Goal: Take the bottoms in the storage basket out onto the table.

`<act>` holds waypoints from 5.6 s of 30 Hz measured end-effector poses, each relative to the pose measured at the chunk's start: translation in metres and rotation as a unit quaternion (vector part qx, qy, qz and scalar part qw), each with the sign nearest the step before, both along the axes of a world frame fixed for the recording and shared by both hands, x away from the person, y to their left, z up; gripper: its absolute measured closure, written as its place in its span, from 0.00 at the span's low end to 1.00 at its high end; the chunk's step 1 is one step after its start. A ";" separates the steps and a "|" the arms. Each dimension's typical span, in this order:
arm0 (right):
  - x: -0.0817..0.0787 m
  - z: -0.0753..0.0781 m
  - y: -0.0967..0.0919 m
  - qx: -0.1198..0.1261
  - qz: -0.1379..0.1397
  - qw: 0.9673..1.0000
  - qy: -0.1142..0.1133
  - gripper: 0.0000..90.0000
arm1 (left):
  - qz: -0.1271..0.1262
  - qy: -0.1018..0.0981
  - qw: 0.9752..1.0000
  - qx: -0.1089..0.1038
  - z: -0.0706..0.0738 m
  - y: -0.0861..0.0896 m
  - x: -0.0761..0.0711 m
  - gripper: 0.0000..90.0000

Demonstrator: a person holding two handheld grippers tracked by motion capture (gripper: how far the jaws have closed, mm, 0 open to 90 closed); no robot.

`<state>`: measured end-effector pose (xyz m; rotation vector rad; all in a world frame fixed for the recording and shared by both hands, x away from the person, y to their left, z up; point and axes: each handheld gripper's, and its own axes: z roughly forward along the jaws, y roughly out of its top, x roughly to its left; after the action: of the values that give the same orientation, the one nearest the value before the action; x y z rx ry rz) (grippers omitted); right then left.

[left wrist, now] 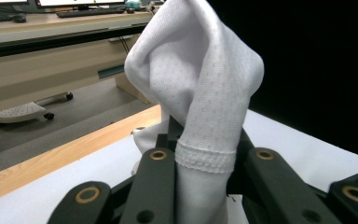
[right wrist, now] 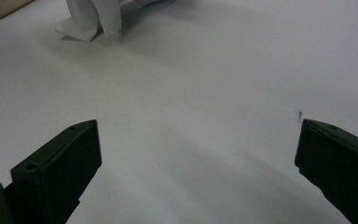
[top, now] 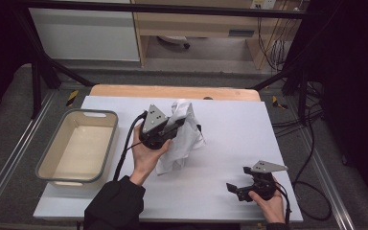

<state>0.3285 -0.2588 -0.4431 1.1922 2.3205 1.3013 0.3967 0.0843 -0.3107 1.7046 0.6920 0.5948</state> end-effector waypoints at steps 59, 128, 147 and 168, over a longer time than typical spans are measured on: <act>0.000 0.000 0.000 -0.003 0.000 1.000 0.000 0.01 | 0.012 0.036 0.999 0.024 -0.060 -0.012 0.009 0.86; 0.000 0.000 0.000 0.000 0.000 1.000 -0.001 0.01 | -0.004 0.089 0.994 0.060 -0.050 -0.012 -0.002 0.06; 0.000 0.000 0.000 -0.001 -0.001 1.000 -0.002 0.01 | 0.011 0.107 0.992 0.072 -0.058 0.025 -0.012 0.06; 0.000 0.000 0.000 -0.002 0.000 1.000 -0.002 0.01 | 0.026 0.116 0.989 0.088 -0.072 0.062 -0.027 0.06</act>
<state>0.3286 -0.2584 -0.4433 1.1882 2.3186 1.2975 0.3699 0.1466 -0.3822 1.9445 0.8712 0.5105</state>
